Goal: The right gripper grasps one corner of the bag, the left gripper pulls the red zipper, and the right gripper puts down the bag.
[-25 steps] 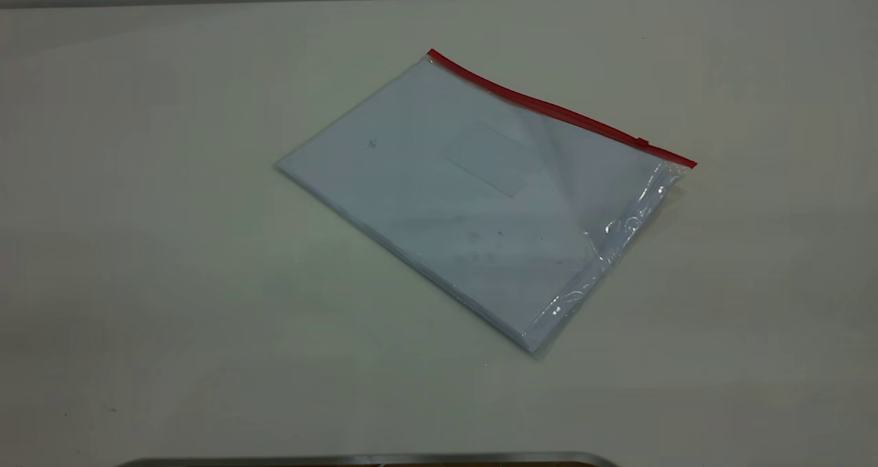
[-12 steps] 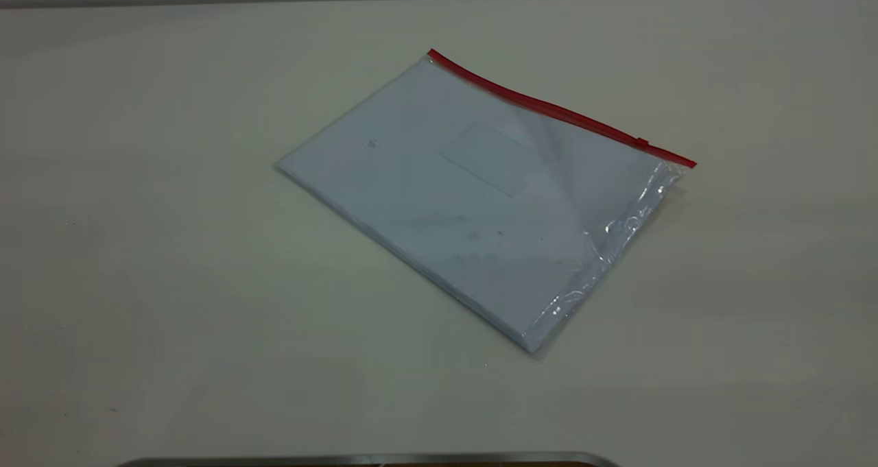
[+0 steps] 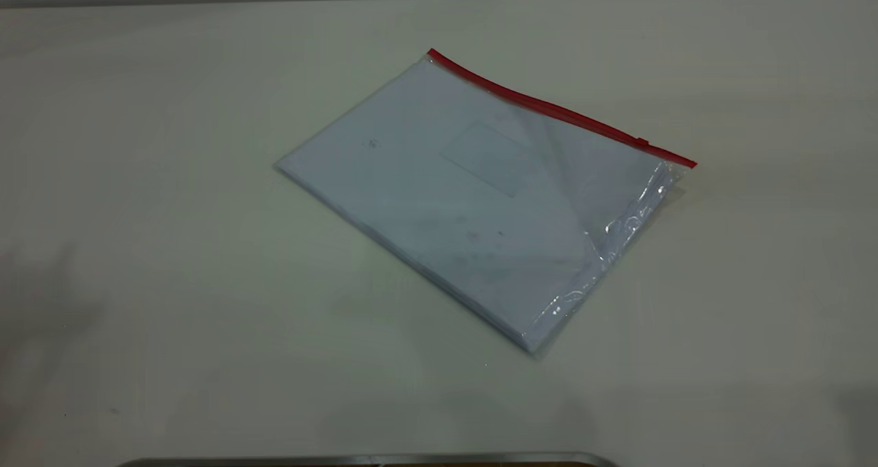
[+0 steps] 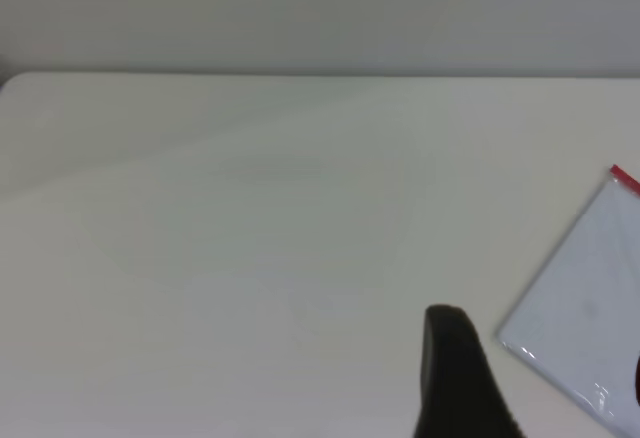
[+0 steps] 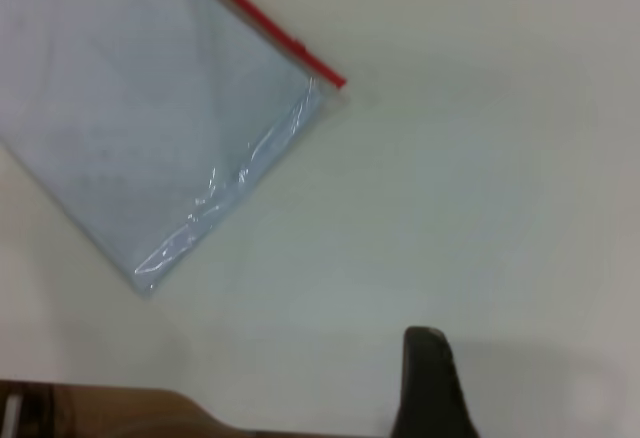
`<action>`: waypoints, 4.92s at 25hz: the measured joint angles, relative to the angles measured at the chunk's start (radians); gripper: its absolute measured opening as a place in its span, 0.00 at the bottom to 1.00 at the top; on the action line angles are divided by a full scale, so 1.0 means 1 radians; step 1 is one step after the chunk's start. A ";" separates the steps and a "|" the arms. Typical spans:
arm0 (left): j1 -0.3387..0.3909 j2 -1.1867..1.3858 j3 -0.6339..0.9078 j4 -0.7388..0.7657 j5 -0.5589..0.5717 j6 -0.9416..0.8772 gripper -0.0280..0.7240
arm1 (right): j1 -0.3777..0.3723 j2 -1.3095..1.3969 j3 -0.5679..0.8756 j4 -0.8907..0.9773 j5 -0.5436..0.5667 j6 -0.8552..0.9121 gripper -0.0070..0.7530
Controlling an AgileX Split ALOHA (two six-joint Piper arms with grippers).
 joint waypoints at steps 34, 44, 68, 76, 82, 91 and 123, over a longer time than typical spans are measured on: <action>-0.144 0.727 -0.279 -0.139 0.037 0.289 0.68 | -0.102 1.589 -0.374 1.267 -0.245 -1.522 0.74; -0.144 0.727 -0.279 -0.188 0.040 0.289 0.68 | -0.140 1.717 -0.433 1.375 -0.147 -1.730 0.74; -0.144 0.727 -0.279 -0.215 0.046 0.314 0.68 | -0.078 1.741 -0.433 1.552 -0.071 -1.892 0.33; -0.144 0.777 -0.284 -0.216 0.042 0.488 0.68 | -0.070 1.742 -0.521 1.448 -0.006 -1.917 0.05; -0.169 0.876 -0.351 -0.229 0.033 0.635 0.68 | 0.002 1.742 -0.696 1.289 0.000 -1.911 0.05; -0.297 1.018 -0.489 -0.318 0.032 0.937 0.68 | 0.208 1.744 -0.899 1.077 -0.028 -1.856 0.05; -0.430 1.209 -0.509 -0.616 -0.048 1.483 0.68 | 0.331 1.746 -0.913 1.077 -0.141 -2.005 0.05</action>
